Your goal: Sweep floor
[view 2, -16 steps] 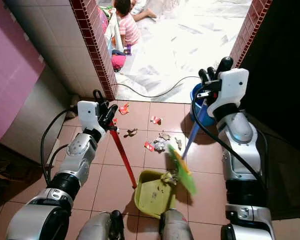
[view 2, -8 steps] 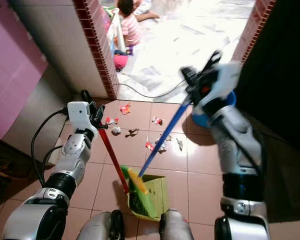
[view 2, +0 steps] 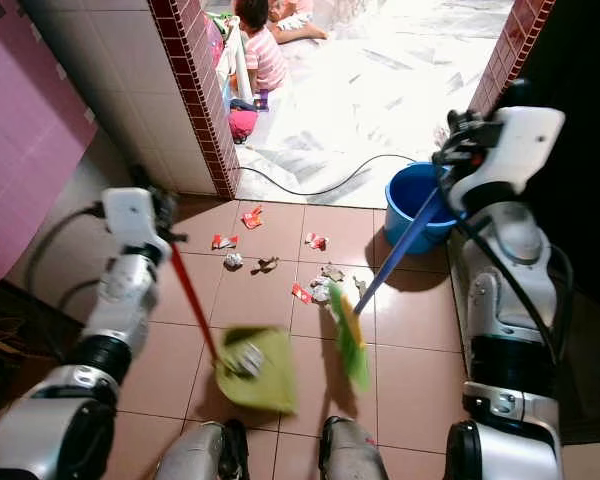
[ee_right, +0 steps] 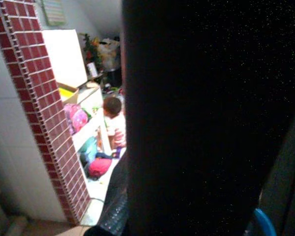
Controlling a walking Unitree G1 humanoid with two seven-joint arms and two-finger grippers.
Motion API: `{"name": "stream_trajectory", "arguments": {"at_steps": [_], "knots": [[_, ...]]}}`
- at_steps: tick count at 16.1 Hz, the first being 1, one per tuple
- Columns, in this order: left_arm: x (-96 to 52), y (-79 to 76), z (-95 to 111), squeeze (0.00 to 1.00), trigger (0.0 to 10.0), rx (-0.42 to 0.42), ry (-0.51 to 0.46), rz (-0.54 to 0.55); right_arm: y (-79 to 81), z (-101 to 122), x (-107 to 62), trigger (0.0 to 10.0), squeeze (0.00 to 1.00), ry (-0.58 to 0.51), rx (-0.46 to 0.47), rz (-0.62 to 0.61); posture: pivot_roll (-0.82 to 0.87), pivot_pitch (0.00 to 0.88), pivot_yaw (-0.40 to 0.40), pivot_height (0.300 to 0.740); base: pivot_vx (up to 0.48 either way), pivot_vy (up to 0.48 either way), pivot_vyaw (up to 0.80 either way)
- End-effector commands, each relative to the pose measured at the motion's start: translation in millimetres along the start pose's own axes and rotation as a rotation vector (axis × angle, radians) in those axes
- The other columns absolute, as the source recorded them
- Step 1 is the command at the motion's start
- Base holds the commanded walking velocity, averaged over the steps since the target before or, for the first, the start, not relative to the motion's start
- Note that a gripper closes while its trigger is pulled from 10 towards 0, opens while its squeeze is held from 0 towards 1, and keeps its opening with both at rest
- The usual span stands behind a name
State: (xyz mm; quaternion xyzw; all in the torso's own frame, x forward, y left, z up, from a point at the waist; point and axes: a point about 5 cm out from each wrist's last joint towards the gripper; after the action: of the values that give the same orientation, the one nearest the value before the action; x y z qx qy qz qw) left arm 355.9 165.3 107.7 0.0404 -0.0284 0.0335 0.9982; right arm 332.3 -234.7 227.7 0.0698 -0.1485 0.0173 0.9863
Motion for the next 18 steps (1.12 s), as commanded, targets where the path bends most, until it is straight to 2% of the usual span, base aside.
{"name": "stream_trajectory", "arguments": {"at_steps": [1,3,4,7,8,9,10,13,14,18], "knots": [[6.9,5.3,15.3,0.0,10.0,-0.005,-0.063,0.029,2.6,3.2,2.9,10.0,0.0,-0.031,-0.017,-0.003,-0.21,0.124,0.078,0.74,0.0,0.0,0.0],[10.8,9.3,28.1,0.0,10.0,-0.035,-0.115,0.045,-2.8,-20.3,-7.9,10.0,0.0,0.037,-0.078,-0.069,-0.21,0.117,0.068,0.74,0.0,0.0,0.0],[12.9,9.9,34.9,0.0,10.0,-0.053,-0.14,0.051,-3.3,-32.1,-14.3,10.0,0.0,0.074,-0.08,-0.096,-0.21,0.112,0.064,0.74,0.0,0.0,0.0],[24.9,10.8,74.7,0.0,10.0,-0.145,-0.258,0.064,12.5,-76.5,-43.7,10.0,0.0,0.189,-0.115,-0.107,-0.19,0.109,0.065,0.74,0.0,0.0,0.0],[26.2,10.5,81.0,0.0,10.0,-0.152,-0.279,0.061,14.4,-79.9,-46.7,10.0,0.0,0.195,-0.123,-0.108,-0.19,0.108,0.066,0.74,0.0,0.0,0.0],[28.8,7.4,96.5,0.0,10.0,-0.178,-0.323,0.038,18.6,-90.4,-54.2,10.0,0.0,0.219,-0.128,-0.119,-0.19,0.106,0.071,0.74,0.0,0.0,0.0],[29.6,4.6,100.7,0.0,10.0,-0.19,-0.331,0.017,20.3,-93.7,-56.3,10.0,0.0,0.224,-0.128,-0.122,-0.19,0.103,0.075,0.74,0.0,0.0,-0.73],[24.9,-8.0,78.2,0.0,10.0,-0.149,-0.238,-0.031,21.5,-98.4,-55.5,10.0,0.0,0.23,-0.137,-0.141,-0.19,0.092,0.091,0.74,0.0,0.0,-0.8],[18.9,-13.8,55.9,0.0,10.0,-0.114,-0.148,-0.059,24.0,-96.8,-51.9,10.0,0.0,0.21,-0.137,-0.142,-0.19,0.089,0.099,0.74,0.0,0.0,-0.8],[-3.2,-19.8,16.9,0.0,10.0,-0.073,-0.055,-0.102,32.4,-102.0,-47.1,10.0,0.0,0.183,-0.125,-0.17,-0.16,0.051,0.114,0.74,0.0,0.0,-0.8]]}}
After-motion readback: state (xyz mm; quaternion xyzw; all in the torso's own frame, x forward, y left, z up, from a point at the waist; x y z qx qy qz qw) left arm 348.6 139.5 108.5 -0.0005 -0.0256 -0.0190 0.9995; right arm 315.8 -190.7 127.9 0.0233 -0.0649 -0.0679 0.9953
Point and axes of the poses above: a point about 5 cm out from each wrist's last joint towards the gripper, its own x axis pointing out of the wrist towards the gripper, its own z axis along the axis of the wrist's last joint, y = z × x, and after that the axes turned 5 degrees about x, right-handed
